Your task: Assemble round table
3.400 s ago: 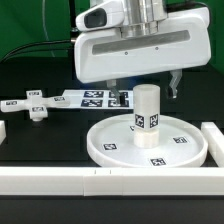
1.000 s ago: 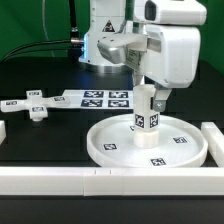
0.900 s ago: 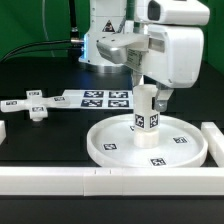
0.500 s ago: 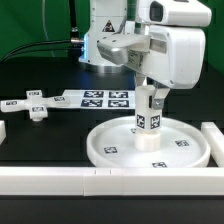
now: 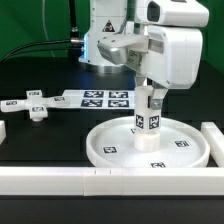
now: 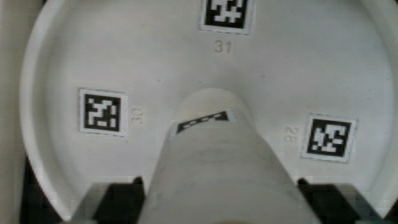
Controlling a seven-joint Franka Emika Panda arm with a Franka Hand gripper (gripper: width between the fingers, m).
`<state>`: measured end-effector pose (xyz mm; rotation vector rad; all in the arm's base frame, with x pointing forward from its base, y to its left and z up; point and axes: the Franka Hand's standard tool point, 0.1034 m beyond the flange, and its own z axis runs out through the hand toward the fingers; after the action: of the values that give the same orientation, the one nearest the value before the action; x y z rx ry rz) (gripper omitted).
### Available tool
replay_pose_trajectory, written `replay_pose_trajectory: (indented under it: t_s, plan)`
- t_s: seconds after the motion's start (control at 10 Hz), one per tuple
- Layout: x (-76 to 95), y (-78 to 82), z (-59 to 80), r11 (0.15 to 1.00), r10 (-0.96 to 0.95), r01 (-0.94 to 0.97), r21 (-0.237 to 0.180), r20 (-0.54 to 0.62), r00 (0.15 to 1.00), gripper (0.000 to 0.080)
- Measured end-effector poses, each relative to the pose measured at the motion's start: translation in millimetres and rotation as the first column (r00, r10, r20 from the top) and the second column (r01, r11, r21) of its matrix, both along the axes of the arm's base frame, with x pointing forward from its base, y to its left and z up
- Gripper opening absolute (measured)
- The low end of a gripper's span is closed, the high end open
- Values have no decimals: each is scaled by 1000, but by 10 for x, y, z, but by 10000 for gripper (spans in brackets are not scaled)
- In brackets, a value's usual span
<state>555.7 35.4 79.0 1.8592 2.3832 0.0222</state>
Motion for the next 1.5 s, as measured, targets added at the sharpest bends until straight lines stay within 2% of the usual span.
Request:
replay_pose_trajectory:
  t_s: [0.2, 0.3, 0.5, 0.9, 1.1, 1.2, 1.3, 1.5]
  plan:
    - [-3, 2, -4, 980, -198, 197, 23, 8, 980, 406]
    - [-5, 15, -9, 935, -354, 354, 36, 5, 935, 407]
    - [40, 43, -26, 817, -575, 575, 32, -23, 818, 407]
    - [42, 66, -23, 600, -799, 797, 70, -16, 602, 409]
    - [41, 61, -24, 457, -887, 885, 87, -32, 461, 409]
    - [26, 31, -37, 312, -946, 945, 95, -62, 319, 409]
    - [22, 23, -42, 203, -974, 974, 98, -84, 212, 409]
    - [6, 33, -45, -63, -990, 995, 77, -132, -52, 409]
